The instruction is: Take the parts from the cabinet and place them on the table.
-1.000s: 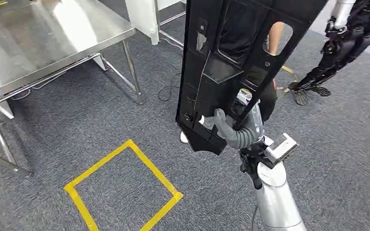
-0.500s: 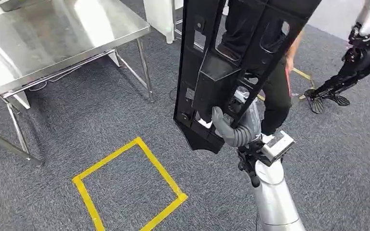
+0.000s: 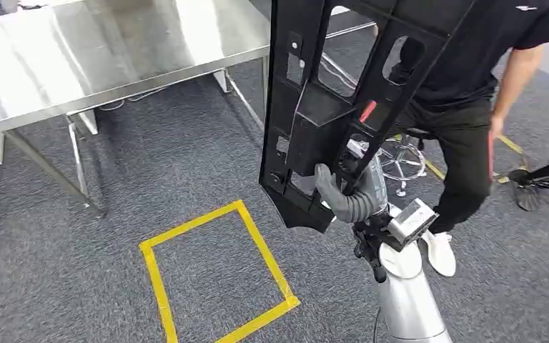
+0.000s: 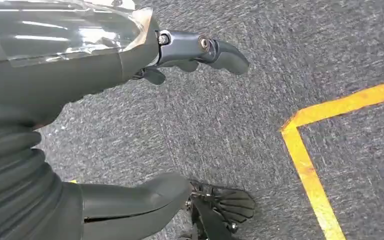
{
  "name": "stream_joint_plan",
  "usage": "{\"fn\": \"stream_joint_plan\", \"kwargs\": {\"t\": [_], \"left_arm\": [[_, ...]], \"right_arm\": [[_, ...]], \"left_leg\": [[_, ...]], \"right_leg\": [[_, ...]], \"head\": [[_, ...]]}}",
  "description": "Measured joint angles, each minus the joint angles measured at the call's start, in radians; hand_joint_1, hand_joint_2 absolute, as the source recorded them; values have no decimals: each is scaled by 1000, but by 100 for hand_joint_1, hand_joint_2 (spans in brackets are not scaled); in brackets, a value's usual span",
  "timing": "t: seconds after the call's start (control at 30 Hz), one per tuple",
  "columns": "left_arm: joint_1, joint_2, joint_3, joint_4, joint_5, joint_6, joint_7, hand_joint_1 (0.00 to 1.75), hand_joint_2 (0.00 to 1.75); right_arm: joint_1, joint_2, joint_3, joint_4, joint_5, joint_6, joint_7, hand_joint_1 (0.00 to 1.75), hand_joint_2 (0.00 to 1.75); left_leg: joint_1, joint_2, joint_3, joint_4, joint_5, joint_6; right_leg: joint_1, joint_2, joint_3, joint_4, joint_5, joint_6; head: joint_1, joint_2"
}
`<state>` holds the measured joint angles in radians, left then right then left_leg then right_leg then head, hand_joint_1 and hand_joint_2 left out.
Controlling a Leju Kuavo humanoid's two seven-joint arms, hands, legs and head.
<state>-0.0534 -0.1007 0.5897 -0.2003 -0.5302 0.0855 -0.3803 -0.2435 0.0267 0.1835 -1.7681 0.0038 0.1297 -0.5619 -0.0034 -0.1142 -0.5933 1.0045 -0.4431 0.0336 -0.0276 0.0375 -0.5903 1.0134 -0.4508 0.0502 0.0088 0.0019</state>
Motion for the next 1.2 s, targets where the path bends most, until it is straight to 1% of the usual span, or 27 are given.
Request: {"fn": "stream_joint_plan", "kwargs": {"t": [0.07,0.1,0.13,0.17,0.2,0.23,0.27,0.3,0.33,0.4,0.43,0.47,0.5,0.6,0.63,0.67,0.7,0.77,0.8,0.83,0.87,0.93,0.97,1.03,1.07,1.1,1.2], "left_arm": [[5,0,3,0,-2,2,0,0,175],[7,3,5,0,-2,2,0,0,175],[7,6,6,0,-2,3,1,0,175],[6,4,6,0,-2,4,1,0,175],[2,4,7,0,-2,4,2,0,175],[0,4,8,0,-2,4,3,0,175],[0,4,9,0,-1,5,3,0,175],[1,4,10,0,0,5,4,0,175],[3,5,11,0,2,7,5,0,175],[3,6,13,0,3,14,5,0,175],[3,7,15,-1,3,18,4,0,175],[1,7,18,-2,3,21,4,0,175],[-1,7,21,-2,3,21,4,0,175],[0,7,24,-3,3,24,3,0,175],[1,7,27,-3,3,26,4,0,175],[3,5,27,-3,5,26,6,0,175],[1,5,29,-3,6,28,10,0,175],[-4,4,30,-3,6,28,12,0,175],[-3,3,31,-3,6,28,13,0,175],[-2,2,31,-3,6,28,13,0,175],[-1,0,33,-3,6,28,13,0,175],[1,-3,36,-3,6,28,13,0,175],[0,-3,35,-3,5,28,13,0,175],[1,-3,36,-3,5,27,13,0,175],[5,-2,37,-3,4,24,13,0,175],[7,-2,38,-3,4,25,13,0,175],[7,-3,44,-3,3,27,8,0,175]], "right_arm": [[1,0,-1,0,0,1,1,175,175],[0,2,0,0,1,2,1,175,175],[-2,3,0,0,1,2,1,175,175],[-3,5,0,0,3,3,2,175,175],[-4,5,0,0,4,4,2,175,175],[-4,5,0,0,5,5,2,175,175],[-4,5,0,1,6,5,2,175,175],[-4,5,0,2,6,6,3,175,175],[-4,5,0,2,6,6,3,175,175],[-5,5,0,2,6,8,3,175,175],[-7,5,1,2,6,8,3,175,175],[-9,5,1,2,6,8,3,175,175],[-12,5,1,2,7,8,3,175,175],[-14,7,2,3,6,9,4,175,175],[-16,8,2,3,6,9,4,175,175],[-19,7,2,3,6,10,5,175,175],[-22,7,3,4,6,10,4,175,175],[-20,3,2,8,5,10,4,175,175],[-17,2,2,11,5,10,4,175,175],[-15,0,2,13,5,10,4,175,175],[-16,-1,2,15,5,10,5,175,175],[-16,-2,3,16,5,10,5,175,175],[-17,-2,3,16,5,9,5,175,175],[-18,-4,3,16,15,1,4,175,175],[-18,-1,3,16,35,-17,4,175,175],[-18,-3,3,16,41,-20,4,175,175],[-17,-1,3,16,48,-34,5,175,175]], "left_leg": [[4,-6,-3,-5,2,-6],[5,-12,-5,-4,-1,-10],[6,11,-4,6,-7,-14],[1,61,-16,36,-27,-20],[5,92,-52,106,-66,-28],[8,105,-94,185,-102,-32],[11,111,-138,265,-132,-35],[13,111,-169,311,-139,-36],[14,112,-172,304,-121,-35],[13,118,-107,168,-39,-26],[10,136,-56,75,1,-17],[2,180,-19,6,11,-7],[-2,177,-20,6,6,-7],[-9,145,-23,5,3,6],[0,133,-7,-12,16,14],[1,126,0,-21,19,15],[4,117,1,-21,20,19],[4,92,0,-21,20,23],[4,78,0,-20,19,24],[4,65,1,-20,19,24],[4,51,2,-19,18,23],[4,23,6,-17,15,19],[4,17,4,-14,12,14],[-3,2,2,-5,3,4],[-2,5,-1,-2,0,15],[-1,7,-1,-2,3,21],[1,15,4,-7,1,18]], "right_leg": [[9,-10,0,2,0,-19],[4,-17,2,0,1,-25],[-2,-25,6,-2,1,-31],[-1,-32,10,-2,-2,-39],[0,-41,13,-2,-5,-46],[3,-50,15,-2,-7,-49],[5,-61,15,-2,-9,-51],[6,-71,15,-2,-10,-52],[8,-80,16,-2,-11,-53],[10,-98,22,-2,-16,-52],[11,-107,27,-2,-19,-49],[12,-114,31,-2,-22,-48],[23,-122,33,-3,-27,-40],[16,-148,43,-12,-30,-25],[23,-142,48,-9,-35,-18],[16,-96,37,10,-45,-16],[16,-64,12,66,-74,-23],[14,-48,-73,223,-130,-31],[14,-47,-109,282,-142,-28],[14,-46,-122,294,-136,-22],[14,-44,-112,259,-111,-12],[10,-32,-37,82,-29,8],[4,-12,-2,2,0,13],[8,-14,3,-10,2,-7],[3,-16,5,-11,4,-12],[6,-15,5,-11,4,-12],[8,-9,6,-11,4,-13]], "head": [[-1,0],[-1,0],[0,0],[-7,0],[-12,0],[-12,0],[-11,0],[-12,0],[-12,0],[-12,0],[-12,0],[-12,0],[-10,0],[-10,0],[-9,0],[-6,0],[-8,0],[-4,0],[-3,0],[-3,0],[-3,0],[-3,0],[-2,0],[0,0],[-1,0],[-2,0],[-2,0]]}}
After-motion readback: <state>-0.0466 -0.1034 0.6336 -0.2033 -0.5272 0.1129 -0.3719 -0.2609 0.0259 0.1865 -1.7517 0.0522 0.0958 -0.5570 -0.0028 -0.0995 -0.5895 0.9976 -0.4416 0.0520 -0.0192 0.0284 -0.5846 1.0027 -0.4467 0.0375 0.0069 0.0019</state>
